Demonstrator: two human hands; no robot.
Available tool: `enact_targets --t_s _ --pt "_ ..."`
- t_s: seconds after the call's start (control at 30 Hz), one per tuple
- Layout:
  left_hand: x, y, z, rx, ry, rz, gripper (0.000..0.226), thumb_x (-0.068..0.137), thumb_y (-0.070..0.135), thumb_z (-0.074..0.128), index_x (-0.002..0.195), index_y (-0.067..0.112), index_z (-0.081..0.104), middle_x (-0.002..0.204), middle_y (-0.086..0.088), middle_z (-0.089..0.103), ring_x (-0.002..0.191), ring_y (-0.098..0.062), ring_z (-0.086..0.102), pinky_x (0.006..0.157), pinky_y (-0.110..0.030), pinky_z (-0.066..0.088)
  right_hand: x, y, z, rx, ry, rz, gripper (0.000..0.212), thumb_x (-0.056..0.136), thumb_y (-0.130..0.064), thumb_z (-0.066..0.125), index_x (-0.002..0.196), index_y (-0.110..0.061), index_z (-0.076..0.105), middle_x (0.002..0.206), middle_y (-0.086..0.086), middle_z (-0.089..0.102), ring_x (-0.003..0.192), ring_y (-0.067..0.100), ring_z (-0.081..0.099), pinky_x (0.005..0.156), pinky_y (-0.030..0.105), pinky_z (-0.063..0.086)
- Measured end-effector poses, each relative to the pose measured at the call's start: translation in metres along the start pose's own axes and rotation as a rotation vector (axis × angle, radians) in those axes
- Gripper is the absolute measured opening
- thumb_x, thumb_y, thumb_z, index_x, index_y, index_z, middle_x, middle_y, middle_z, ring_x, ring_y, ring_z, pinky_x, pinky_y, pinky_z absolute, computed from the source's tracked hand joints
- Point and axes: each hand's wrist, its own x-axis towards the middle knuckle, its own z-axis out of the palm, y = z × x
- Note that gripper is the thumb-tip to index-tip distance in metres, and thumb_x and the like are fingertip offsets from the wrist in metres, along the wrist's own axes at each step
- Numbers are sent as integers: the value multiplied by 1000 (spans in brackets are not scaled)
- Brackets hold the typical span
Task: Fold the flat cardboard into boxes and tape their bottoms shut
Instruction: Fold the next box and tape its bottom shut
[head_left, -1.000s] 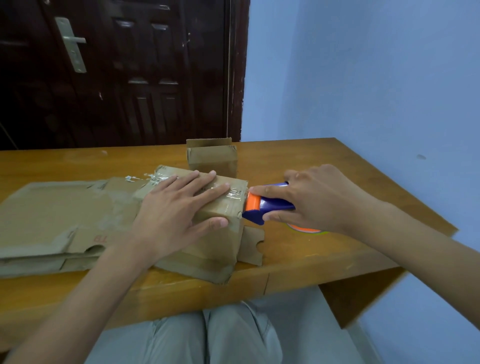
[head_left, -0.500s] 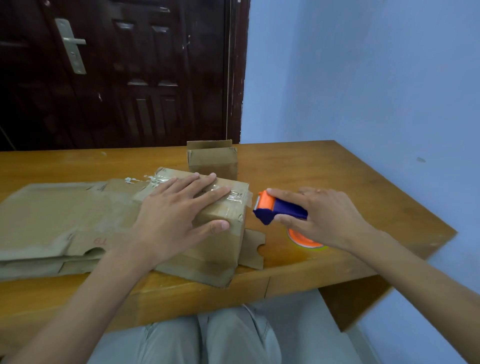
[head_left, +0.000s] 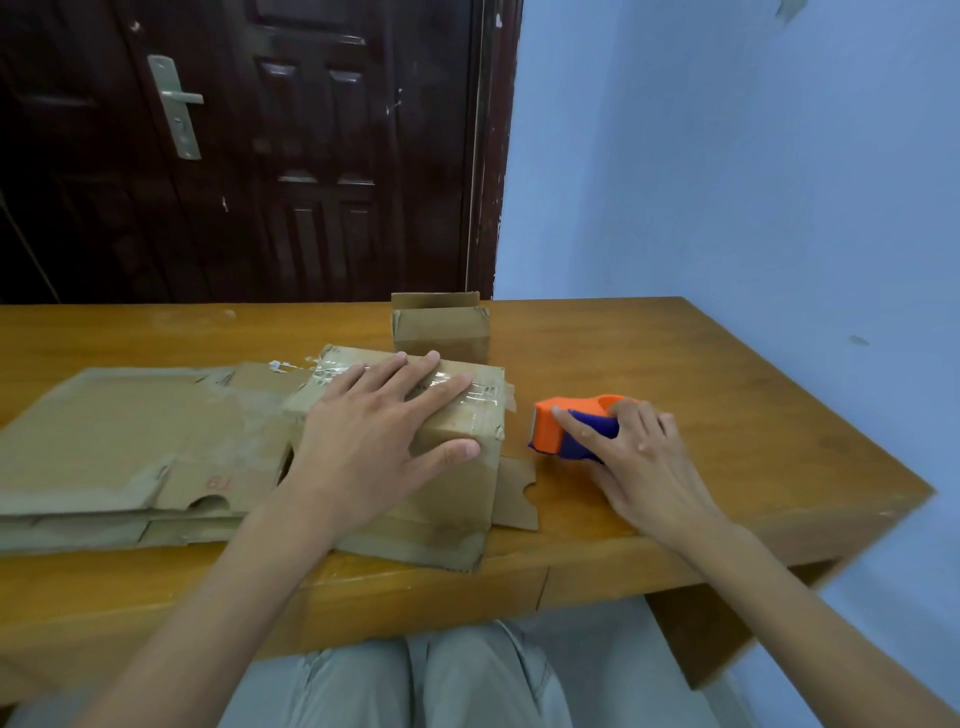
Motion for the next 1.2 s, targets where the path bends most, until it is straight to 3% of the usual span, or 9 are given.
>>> enact_targets --t_s 0.2,0.43,0.5,0.57,0.67,0.8,0.93,1.1,1.2 --pt "1 12 0 9 -30 -61 84 93 88 3 161 47 28 169 5 33 156 -24 31 124 -51 30 -1 -4 11 24 -4 14 88 99 -16 63 166 -43 13 122 15 54 110 31 56 91 45 44" --pt "-1 19 -4 17 -59 -55 93 91 84 -6 164 36 25 172 4 27 158 -25 27 125 -56 28 15 -2 -39 43 -282 113 56 109 -49 35 162 -51 15 121 -9 66 122 13 59 125 49 22" --pt "-1 20 -2 20 -70 -76 94 93 85 -2 165 30 26 172 3 27 158 -24 27 125 -55 27 22 -8 -55 11 -211 196 52 109 -51 35 160 -48 29 137 -5 63 131 16 55 124 46 28" --pt "-3 22 -1 14 -71 -110 98 95 85 4 164 22 32 171 -1 30 157 -24 30 125 -53 31 33 -30 -78 259 -15 254 49 109 -49 38 157 -41 42 151 -5 56 139 15 50 119 38 35" --pt "-4 23 0 -28 -30 -132 98 99 81 9 157 11 44 165 -10 39 154 -25 37 124 -49 36 55 -87 -106 574 9 139 58 109 -53 20 160 -34 39 164 -14 39 152 5 31 123 28 23" --pt "-5 8 -7 -72 -66 -108 80 102 60 30 165 11 27 172 -7 24 161 -17 15 130 -31 7 60 -135 -88 377 -53 -45 65 108 -49 5 162 -28 34 168 -8 36 157 7 24 132 38 12" --pt "-35 -35 -12 57 32 -156 79 98 73 31 151 20 56 153 4 57 146 -15 48 120 -41 41 64 -127 -80 273 -61 -81 60 112 -48 6 163 -29 33 168 -9 34 158 7 24 132 43 10" --pt "-40 -41 3 -113 98 -203 71 98 61 49 147 11 60 152 -3 58 146 -22 48 111 -45 52 78 -145 -93 285 -30 1 61 111 -44 13 154 -23 51 159 -4 51 152 10 38 132 45 10" --pt "-43 -35 11 -160 125 -215 65 89 38 69 147 11 60 152 -4 57 146 -22 49 109 -45 54 89 -182 -98 353 -55 -46 61 110 -42 11 159 -22 41 165 -1 42 156 14 29 131 43 7"
